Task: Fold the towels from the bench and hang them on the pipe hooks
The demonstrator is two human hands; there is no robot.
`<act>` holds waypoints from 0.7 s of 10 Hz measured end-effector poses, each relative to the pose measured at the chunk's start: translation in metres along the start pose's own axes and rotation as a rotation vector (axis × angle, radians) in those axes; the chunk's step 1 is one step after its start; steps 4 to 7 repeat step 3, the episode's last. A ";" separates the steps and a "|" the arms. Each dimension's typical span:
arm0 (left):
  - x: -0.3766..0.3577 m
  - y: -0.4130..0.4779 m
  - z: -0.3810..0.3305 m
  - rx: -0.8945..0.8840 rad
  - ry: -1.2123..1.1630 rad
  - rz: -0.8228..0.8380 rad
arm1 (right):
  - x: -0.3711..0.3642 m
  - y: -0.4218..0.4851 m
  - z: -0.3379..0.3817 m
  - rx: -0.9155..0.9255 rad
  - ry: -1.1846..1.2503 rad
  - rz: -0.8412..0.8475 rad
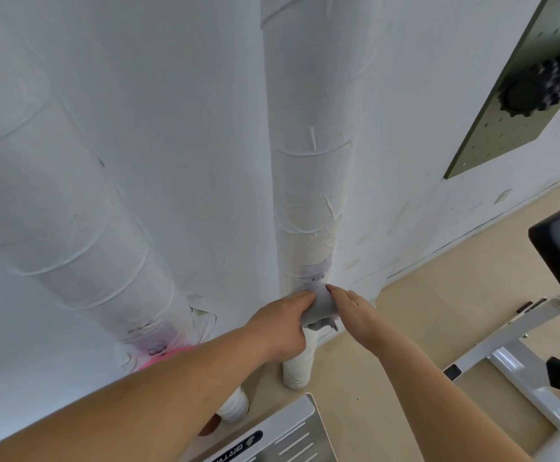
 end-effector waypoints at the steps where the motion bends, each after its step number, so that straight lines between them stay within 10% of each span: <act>1: 0.011 -0.003 -0.001 -0.028 0.015 -0.076 | 0.008 -0.004 0.012 0.117 -0.095 -0.146; 7: 0.019 -0.008 0.002 -0.073 -0.014 -0.179 | 0.014 -0.014 0.024 0.196 -0.134 -0.259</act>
Point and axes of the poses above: each hand's wrist, its own y-axis towards the middle knuckle, its own x-axis out of the back of the hand, z = x × y, the point moved 2 cm from there along y, towards the middle knuckle, and after that the axes turned 4 degrees about -z, right-handed, at the moved point
